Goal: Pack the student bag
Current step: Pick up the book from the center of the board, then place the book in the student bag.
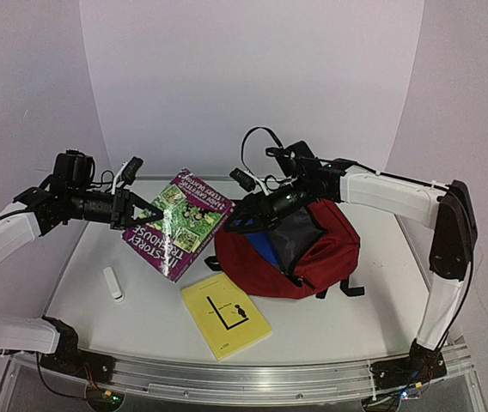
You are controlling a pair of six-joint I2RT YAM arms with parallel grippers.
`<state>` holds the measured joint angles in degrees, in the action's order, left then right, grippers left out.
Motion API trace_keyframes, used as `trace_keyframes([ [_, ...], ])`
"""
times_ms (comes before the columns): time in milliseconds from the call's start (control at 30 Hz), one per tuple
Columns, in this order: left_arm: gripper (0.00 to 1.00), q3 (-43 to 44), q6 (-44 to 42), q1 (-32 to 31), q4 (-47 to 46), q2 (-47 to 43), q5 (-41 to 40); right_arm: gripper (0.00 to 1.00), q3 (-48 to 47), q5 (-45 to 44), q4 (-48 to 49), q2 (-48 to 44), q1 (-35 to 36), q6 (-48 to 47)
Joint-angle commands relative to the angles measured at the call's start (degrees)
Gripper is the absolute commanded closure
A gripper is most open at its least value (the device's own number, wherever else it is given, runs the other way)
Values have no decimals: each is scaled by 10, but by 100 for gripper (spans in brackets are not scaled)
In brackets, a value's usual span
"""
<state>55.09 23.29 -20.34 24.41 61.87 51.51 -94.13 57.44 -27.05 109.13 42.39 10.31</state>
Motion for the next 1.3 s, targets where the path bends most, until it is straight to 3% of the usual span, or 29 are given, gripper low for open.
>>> trace_keyframes([
  [0, 100, 30, -32, -46, -20, 7, 28, 2, 4, 51, 9, -49, 14, -10],
  [233, 100, 45, -57, -66, -1, 26, 42, 2, -3, 82, 9, -52, 24, -9],
  [333, 100, 52, -69, -74, 10, 37, 55, 7, -7, 86, 9, -49, 26, -3],
  [567, 100, 71, -97, -104, 32, 67, 62, 35, -10, 98, 9, -36, 37, 11],
  [733, 98, 81, -109, -107, 46, 67, 46, 65, -24, 93, 9, -31, 37, 24],
  [833, 77, 86, -79, -106, 27, 50, 4, 86, -45, 77, 9, -31, 32, 33],
  [900, 49, 92, -52, -105, 9, 31, -50, 100, -67, 63, 10, -28, 20, 43],
  [1000, 19, 98, 4, -94, -11, 10, -173, 100, -117, 38, 14, -19, -11, 66],
  [1100, 8, 68, 87, -65, -93, 0, -200, 100, -155, -10, 37, -18, -33, 83],
  [1267, 2, -32, 180, -63, -255, -32, -267, 100, -144, -78, 173, -34, -67, 187],
])
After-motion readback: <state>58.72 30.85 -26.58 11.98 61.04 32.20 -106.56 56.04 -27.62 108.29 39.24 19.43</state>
